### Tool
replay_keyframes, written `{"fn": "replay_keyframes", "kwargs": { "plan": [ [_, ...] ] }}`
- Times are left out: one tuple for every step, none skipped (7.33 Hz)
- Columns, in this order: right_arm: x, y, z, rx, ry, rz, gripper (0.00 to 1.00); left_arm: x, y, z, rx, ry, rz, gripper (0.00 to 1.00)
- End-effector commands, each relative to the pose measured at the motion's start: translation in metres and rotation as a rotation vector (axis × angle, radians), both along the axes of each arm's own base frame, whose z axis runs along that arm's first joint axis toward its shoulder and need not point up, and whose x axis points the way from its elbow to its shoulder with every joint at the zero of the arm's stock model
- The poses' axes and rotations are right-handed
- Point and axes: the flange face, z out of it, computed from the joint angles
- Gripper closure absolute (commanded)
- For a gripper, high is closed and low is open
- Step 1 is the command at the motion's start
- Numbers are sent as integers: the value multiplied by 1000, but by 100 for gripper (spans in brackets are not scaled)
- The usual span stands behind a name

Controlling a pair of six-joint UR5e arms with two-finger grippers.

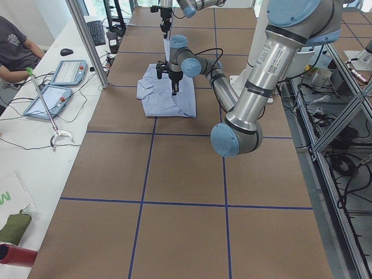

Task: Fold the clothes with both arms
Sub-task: 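Carry the hem with both grippers over the shirt toward the collar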

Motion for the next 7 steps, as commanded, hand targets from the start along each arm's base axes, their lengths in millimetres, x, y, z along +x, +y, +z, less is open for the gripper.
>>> {"fn": "replay_keyframes", "kwargs": {
  "plan": [
    [-4, -18, -8, 6, 2, 7, 100, -7, -5, 0, -1, -1, -14, 100],
    [-11, -28, -9, -3, 8, 6, 100, -6, -9, 3, -3, -5, -18, 100],
    [-17, -37, -5, -16, 18, 6, 100, 2, -17, 4, -7, -9, -18, 100],
    [-22, -45, -3, -17, 26, 0, 100, 16, -31, -1, -10, -12, -20, 100],
    [-24, -49, 3, -24, 36, -1, 100, 20, -50, 2, -7, -10, -36, 100],
    [-30, -59, 3, -29, 47, 3, 100, 12, -73, 16, 2, -4, -72, 100],
    [-38, -67, 5, -41, 56, 1, 100, 14, -86, 30, 21, -8, -66, 100]
  ]
}}
